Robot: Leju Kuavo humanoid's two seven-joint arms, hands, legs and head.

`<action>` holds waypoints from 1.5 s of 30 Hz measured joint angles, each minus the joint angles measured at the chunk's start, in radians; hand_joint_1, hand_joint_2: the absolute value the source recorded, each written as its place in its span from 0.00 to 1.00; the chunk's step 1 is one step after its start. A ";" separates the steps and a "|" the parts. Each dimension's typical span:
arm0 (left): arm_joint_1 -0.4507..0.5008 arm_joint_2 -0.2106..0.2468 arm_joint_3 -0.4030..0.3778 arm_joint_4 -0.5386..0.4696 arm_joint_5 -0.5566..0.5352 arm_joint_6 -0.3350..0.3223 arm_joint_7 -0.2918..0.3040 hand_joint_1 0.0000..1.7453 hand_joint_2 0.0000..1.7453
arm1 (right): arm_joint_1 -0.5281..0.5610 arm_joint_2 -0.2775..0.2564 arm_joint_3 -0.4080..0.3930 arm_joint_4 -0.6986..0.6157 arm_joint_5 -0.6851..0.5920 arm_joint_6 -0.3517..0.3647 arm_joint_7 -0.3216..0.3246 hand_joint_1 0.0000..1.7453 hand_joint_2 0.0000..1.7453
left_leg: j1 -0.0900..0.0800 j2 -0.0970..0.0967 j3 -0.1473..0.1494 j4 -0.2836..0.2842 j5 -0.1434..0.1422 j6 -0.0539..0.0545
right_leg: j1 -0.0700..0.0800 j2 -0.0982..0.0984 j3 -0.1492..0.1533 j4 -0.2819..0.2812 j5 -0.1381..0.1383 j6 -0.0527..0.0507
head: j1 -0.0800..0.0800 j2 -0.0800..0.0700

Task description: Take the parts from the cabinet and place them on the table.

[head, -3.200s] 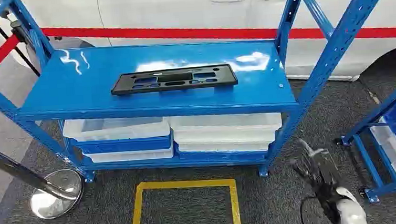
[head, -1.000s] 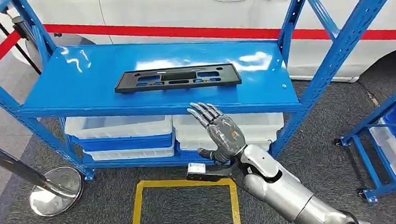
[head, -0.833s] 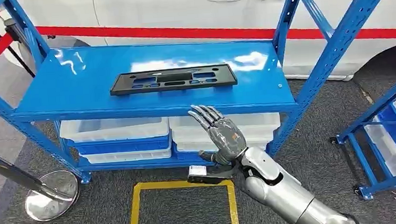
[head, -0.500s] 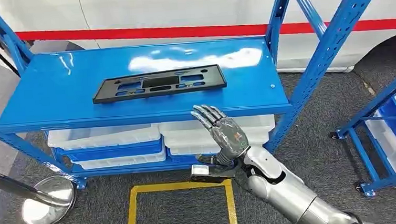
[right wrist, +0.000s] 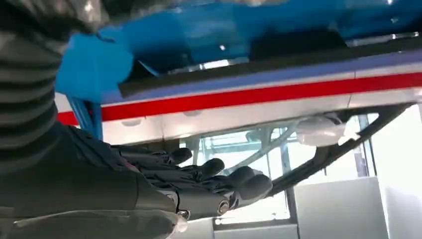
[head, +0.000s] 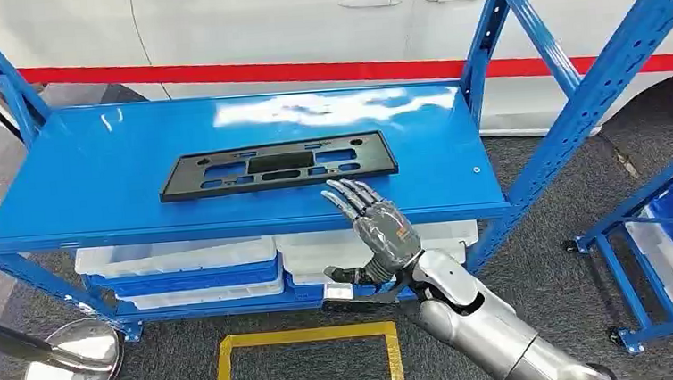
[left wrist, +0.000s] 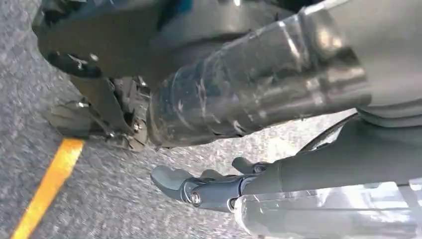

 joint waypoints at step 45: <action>-0.005 -0.003 -0.016 0.005 -0.003 -0.002 0.004 0.00 0.00 | -0.103 0.103 0.108 0.142 0.079 0.073 0.017 0.00 1.00 | -0.009 -0.006 0.026 0.005 -0.029 -0.002 | 0.018 -0.004 -0.096 -0.044 0.108 -0.020 | 0.003 0.000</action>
